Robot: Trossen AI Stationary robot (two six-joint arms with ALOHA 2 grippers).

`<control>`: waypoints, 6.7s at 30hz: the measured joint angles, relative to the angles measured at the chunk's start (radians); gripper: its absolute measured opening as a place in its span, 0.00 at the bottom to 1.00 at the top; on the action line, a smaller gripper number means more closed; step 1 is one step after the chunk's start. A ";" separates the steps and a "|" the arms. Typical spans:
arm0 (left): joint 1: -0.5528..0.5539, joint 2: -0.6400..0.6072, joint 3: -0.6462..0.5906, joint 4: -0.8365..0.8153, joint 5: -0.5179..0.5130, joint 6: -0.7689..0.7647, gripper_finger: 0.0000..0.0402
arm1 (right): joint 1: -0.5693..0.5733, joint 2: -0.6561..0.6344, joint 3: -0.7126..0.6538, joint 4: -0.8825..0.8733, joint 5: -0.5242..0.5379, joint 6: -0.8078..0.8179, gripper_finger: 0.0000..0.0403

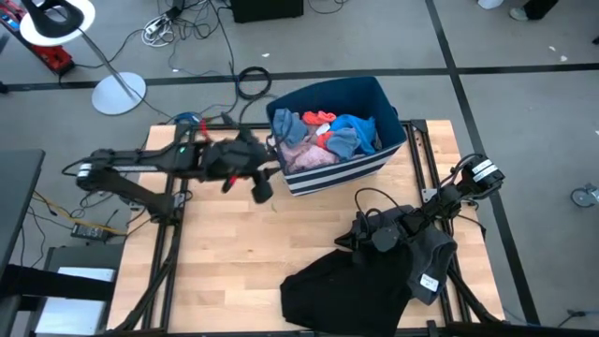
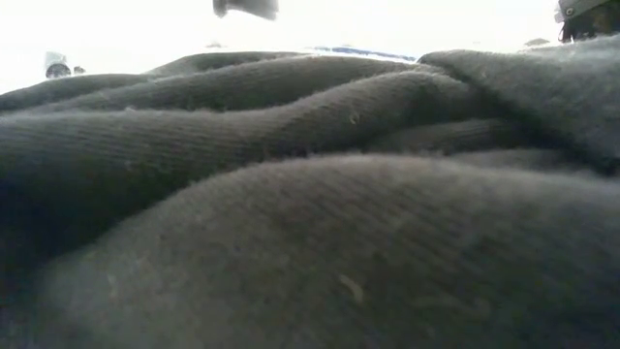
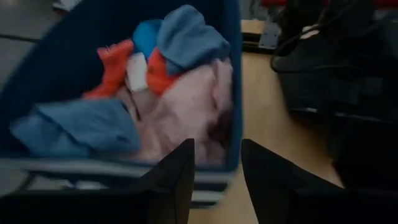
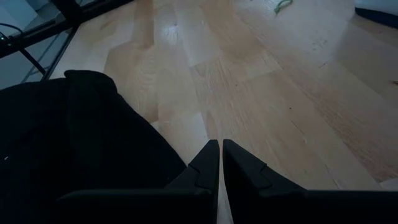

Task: Sort clothes
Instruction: Put the black shirt in the blue laundry bin organizer

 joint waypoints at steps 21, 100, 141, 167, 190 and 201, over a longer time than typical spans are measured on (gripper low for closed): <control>-0.274 -0.288 -0.646 0.279 -0.165 -0.318 0.34 | 0.000 0.000 0.000 0.002 0.000 0.009 0.06; -0.341 -0.282 -0.857 0.594 -0.073 -0.252 0.30 | 0.229 -0.008 0.843 -1.404 -0.050 0.051 0.56; -0.341 -0.281 -0.857 0.593 -0.073 -0.252 0.30 | 0.025 0.147 0.831 -1.333 -0.048 -0.154 0.04; -0.341 -0.281 -0.857 0.603 -0.092 -0.192 0.30 | -0.162 -0.346 0.834 -1.107 0.121 -0.476 0.04; -0.341 -0.281 -0.857 0.600 -0.093 -0.175 0.30 | -0.480 -0.462 0.835 -0.193 0.046 -0.991 0.03; -0.341 -0.281 -0.857 0.600 -0.095 -0.175 0.30 | -0.715 -0.462 0.836 0.069 -0.065 -0.911 0.04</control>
